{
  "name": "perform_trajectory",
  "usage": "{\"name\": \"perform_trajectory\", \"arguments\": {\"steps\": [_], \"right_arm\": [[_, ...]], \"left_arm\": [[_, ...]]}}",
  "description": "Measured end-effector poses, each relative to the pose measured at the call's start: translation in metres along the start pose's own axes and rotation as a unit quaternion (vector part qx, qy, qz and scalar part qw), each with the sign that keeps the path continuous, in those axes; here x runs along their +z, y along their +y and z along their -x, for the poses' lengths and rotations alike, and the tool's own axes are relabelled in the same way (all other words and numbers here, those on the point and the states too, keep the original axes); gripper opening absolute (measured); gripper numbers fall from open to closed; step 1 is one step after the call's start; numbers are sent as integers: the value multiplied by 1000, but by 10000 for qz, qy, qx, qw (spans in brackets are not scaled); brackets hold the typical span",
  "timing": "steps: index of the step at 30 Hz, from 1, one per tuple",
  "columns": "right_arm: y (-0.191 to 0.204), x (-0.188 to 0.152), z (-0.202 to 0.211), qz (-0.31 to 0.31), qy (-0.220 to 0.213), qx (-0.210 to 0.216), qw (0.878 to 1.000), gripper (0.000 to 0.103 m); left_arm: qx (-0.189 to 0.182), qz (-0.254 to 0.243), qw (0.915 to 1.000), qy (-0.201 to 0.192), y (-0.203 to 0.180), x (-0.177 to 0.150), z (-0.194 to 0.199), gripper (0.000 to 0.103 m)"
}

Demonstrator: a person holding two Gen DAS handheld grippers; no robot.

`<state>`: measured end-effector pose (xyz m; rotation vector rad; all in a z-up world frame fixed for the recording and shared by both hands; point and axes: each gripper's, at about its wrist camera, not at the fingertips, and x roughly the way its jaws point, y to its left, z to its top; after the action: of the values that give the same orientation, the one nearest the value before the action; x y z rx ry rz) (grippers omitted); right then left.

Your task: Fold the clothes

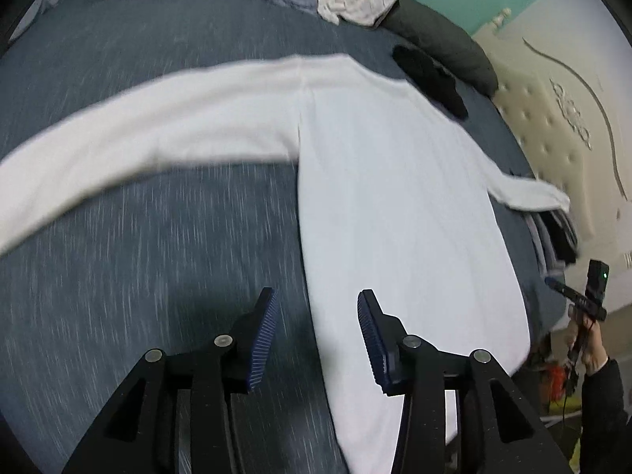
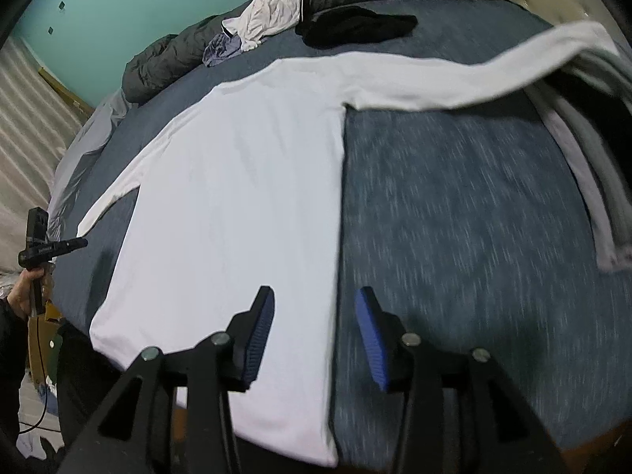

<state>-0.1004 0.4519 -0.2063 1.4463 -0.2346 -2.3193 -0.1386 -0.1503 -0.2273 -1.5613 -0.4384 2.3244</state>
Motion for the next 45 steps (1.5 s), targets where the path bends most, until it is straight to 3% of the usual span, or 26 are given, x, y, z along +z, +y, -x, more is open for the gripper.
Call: {"name": "perform_trajectory", "arguments": {"steps": [13, 19, 27, 28, 30, 32, 37, 43, 45], "right_arm": [[10, 122, -77, 133, -366, 48, 9992, 45], [8, 171, -114, 245, -384, -52, 9989, 45], [12, 206, -153, 361, -329, 44, 9988, 45], [14, 206, -156, 381, -313, 61, 9988, 45], [17, 206, -163, 416, -281, 88, 9987, 46], [20, 205, -168, 421, -250, 132, 9987, 46], [24, 202, -174, 470, -222, 127, 9986, 46], [24, 201, -174, 448, -190, 111, 9988, 46], [23, 200, -173, 477, -165, 90, 9987, 46]], "left_arm": [[737, -11, 9955, -600, 48, 187, -79, 48], [1006, -279, 9934, -481, 57, 235, -128, 48], [965, -429, 9940, -279, 71, 249, -158, 47], [891, -442, 9947, -243, 71, 249, -160, 42], [831, -535, 9949, -199, 70, 247, -163, 5], [854, -686, 9938, -184, 66, 245, -163, 3], [1224, -638, 9871, -809, 66, 257, -137, 3], [1321, -316, 9896, -473, 79, 259, -159, 3], [1335, -259, 9891, -562, 81, 256, -158, 6]]}}
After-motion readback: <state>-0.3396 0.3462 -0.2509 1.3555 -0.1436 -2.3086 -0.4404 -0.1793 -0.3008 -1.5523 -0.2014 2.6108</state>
